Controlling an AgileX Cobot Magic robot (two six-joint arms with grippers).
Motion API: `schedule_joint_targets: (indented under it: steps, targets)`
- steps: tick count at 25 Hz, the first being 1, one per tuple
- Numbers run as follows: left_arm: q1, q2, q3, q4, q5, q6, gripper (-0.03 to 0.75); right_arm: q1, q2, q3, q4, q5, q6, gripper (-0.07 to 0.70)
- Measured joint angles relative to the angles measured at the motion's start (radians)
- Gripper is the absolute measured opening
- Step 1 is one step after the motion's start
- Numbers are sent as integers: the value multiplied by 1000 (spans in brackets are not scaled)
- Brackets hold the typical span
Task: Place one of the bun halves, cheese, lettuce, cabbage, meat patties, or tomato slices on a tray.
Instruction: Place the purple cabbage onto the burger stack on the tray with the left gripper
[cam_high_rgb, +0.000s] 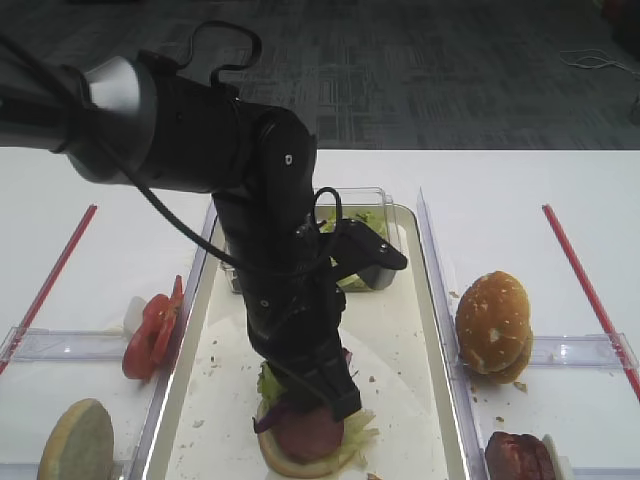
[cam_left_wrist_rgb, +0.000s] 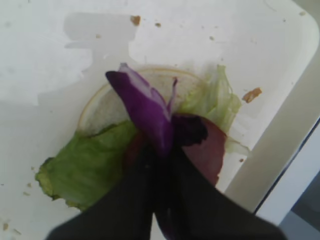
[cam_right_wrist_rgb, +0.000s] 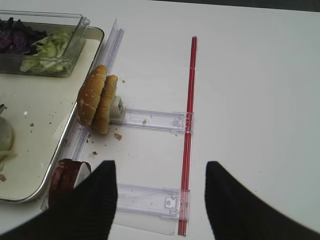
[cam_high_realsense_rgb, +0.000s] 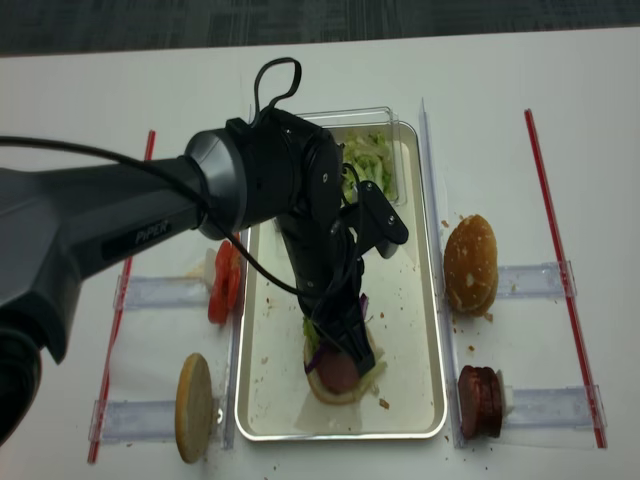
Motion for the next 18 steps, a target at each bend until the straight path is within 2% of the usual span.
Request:
schedule_joint_targets:
  steps: [10, 18]
  targets:
    - [0, 0, 0, -1, 34, -94, 71, 0, 0, 0, 0, 0, 0, 405]
    - [0, 0, 0, -1, 39, -112, 85, 0, 0, 0, 0, 0, 0, 405]
